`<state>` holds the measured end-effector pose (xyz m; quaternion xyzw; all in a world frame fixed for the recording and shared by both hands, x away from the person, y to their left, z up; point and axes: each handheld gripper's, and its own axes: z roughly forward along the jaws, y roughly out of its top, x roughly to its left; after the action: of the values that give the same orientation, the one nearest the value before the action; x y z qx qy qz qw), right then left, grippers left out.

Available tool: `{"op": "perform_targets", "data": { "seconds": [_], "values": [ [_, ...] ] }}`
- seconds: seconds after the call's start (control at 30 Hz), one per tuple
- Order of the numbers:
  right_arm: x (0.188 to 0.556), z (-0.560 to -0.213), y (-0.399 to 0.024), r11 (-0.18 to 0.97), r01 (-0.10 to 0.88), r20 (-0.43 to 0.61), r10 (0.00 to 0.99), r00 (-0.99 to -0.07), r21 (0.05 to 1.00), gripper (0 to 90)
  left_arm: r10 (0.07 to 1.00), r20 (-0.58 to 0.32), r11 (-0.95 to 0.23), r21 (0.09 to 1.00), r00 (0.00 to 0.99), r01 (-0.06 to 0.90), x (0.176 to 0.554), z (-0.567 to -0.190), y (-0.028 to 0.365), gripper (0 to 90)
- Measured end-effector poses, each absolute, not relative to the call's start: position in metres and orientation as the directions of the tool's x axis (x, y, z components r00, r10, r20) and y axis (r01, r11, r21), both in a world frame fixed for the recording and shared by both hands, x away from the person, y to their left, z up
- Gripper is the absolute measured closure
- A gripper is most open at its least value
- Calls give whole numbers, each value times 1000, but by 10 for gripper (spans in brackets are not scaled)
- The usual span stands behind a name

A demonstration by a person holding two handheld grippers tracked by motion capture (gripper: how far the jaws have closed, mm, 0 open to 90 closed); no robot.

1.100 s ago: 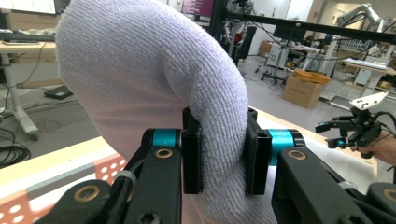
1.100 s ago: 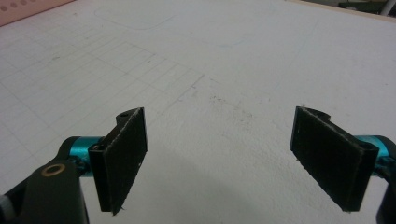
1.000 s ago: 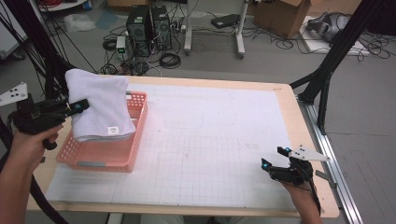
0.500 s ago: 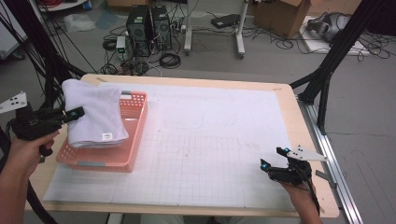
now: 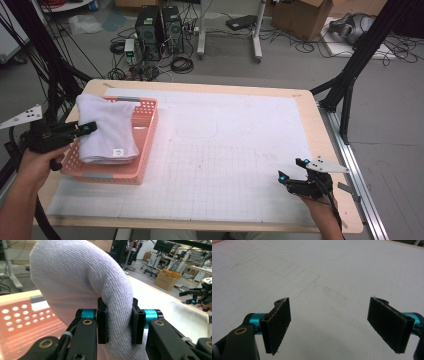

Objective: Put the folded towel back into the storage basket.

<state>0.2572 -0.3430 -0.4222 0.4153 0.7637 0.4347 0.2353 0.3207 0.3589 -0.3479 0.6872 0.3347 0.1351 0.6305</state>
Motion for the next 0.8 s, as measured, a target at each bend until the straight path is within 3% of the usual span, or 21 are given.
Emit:
{"op": "perform_targets", "data": {
  "seconds": [0.4, 0.8],
  "values": [
    [255, -421, -346, 269, 432, 7, 843, -538, 861, 176, 610, -269, 25, 947, 745, 322, 337, -366, 336, 727],
    [254, -421, -346, 267, 440, 12, 845, -535, 857, 175, 636, -303, 47, 933, 709, 357, 339, -377, 342, 714]
  ]
}}
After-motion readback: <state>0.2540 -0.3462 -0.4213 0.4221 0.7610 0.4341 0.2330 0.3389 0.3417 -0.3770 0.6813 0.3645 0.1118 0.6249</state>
